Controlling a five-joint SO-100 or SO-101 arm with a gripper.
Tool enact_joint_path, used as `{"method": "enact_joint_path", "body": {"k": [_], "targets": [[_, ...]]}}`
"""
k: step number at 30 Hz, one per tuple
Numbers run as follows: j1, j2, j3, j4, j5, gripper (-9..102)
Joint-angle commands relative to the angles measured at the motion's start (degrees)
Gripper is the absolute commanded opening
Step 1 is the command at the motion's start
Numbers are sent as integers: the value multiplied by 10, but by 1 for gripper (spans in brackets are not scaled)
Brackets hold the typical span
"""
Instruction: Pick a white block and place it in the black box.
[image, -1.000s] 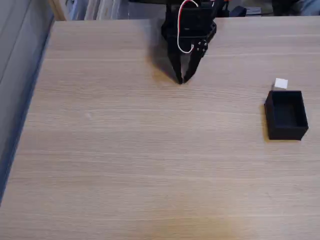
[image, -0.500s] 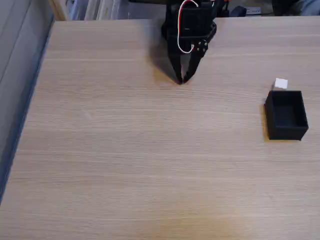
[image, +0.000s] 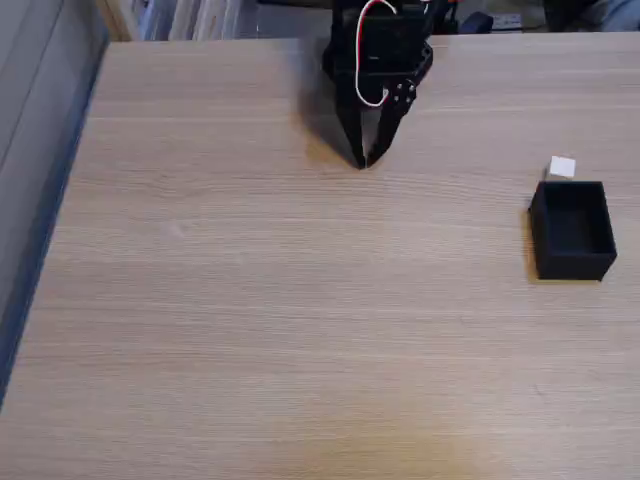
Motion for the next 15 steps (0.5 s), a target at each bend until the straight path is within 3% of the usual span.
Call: {"method": "enact_joint_path", "body": {"k": [1, 8, 15], "targets": [[-3, 4, 7, -5, -6, 0], [-14, -39, -43, -22, 25, 0], [-65, -201, -188, -73, 82, 0]]}}
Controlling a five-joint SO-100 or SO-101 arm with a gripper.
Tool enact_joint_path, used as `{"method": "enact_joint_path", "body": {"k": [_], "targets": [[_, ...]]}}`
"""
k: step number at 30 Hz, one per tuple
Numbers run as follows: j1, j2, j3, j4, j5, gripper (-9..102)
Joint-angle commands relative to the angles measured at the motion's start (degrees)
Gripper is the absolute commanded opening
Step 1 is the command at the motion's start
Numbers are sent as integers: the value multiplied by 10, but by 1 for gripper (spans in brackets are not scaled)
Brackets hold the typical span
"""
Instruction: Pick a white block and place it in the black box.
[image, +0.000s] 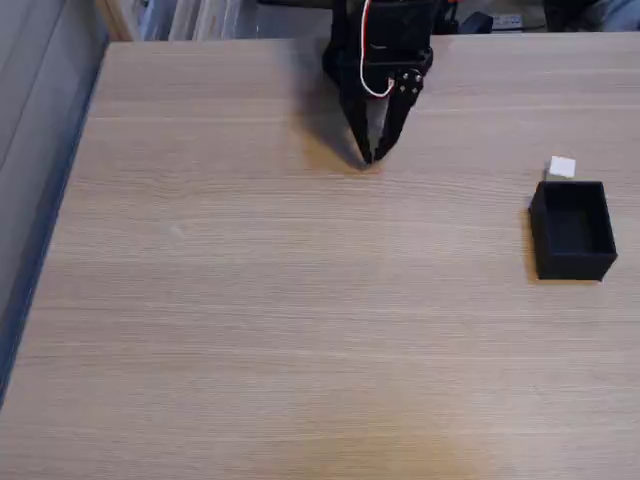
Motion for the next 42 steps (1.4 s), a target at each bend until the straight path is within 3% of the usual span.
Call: {"method": "enact_joint_path", "body": {"k": [1, 9, 16, 22, 29, 42], "targets": [[-26, -86, -93, -12, 25, 0], [-105, -234, -265, 67, 105, 3], [-187, -309, -364, 174, 161, 13], [-259, -375, -430, 217, 242, 23], [-316, -446, -461, 203, 343, 29], [-402, -584, -519, 118, 508, 29]]}}
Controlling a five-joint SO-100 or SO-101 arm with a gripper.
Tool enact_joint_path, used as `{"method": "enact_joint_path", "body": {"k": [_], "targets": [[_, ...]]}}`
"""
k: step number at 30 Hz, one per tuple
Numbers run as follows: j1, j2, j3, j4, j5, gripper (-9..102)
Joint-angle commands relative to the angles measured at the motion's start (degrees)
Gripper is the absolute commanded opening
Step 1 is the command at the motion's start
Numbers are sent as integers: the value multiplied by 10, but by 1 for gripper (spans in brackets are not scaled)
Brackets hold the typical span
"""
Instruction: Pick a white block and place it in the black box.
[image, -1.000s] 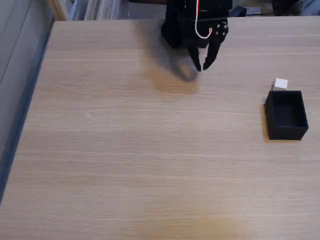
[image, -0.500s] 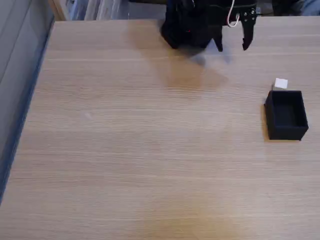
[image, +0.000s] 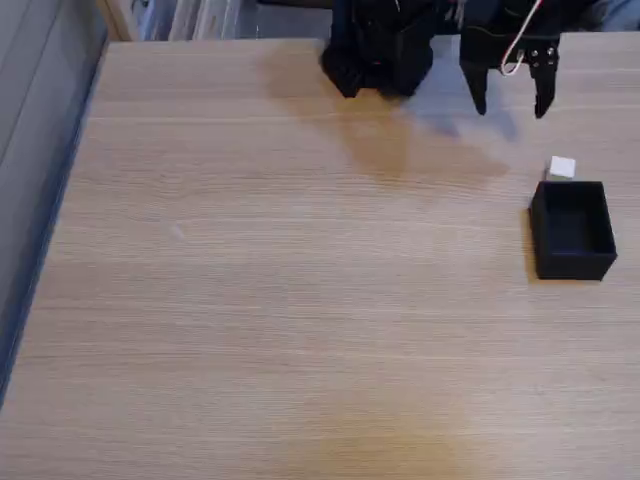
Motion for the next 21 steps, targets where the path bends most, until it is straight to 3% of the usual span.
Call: {"method": "enact_joint_path", "body": {"k": [1, 21], "targets": [[-14, -34, -45, -14, 33, 29], [-91, -205, -159, -47, 134, 30]]}}
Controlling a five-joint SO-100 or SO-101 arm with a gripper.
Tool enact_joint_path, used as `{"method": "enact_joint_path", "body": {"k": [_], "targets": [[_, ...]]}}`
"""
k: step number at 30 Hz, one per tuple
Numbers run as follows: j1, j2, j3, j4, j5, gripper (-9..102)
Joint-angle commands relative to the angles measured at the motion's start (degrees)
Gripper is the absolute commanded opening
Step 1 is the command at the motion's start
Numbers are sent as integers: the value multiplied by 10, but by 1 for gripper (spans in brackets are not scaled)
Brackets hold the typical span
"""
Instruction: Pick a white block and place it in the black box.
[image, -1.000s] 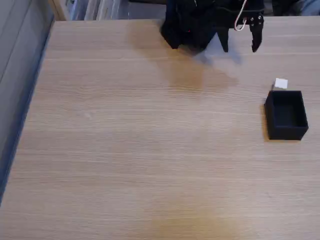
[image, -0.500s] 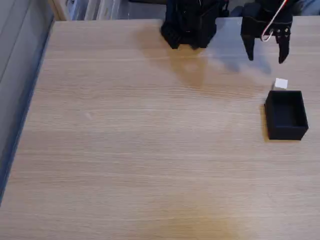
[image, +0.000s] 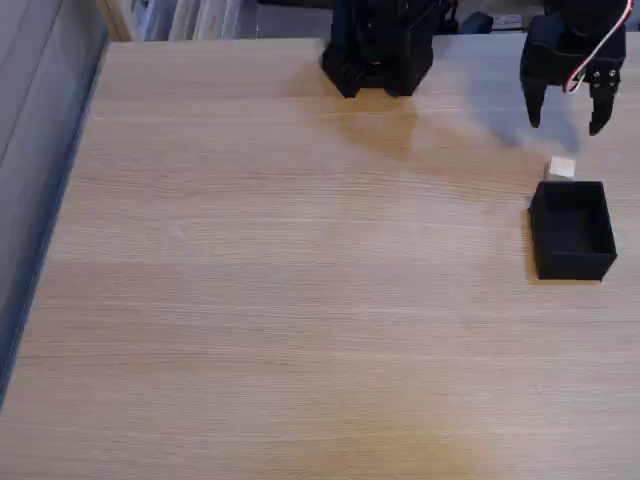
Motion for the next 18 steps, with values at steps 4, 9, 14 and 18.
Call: {"method": "enact_joint_path", "body": {"k": [4, 9, 14, 18], "targets": [[6, -28, -22, -15, -11, 31], [9, -51, -29, -24, -15, 31], [8, -71, -35, -28, -15, 31], [9, -87, -42, -31, -16, 31]]}}
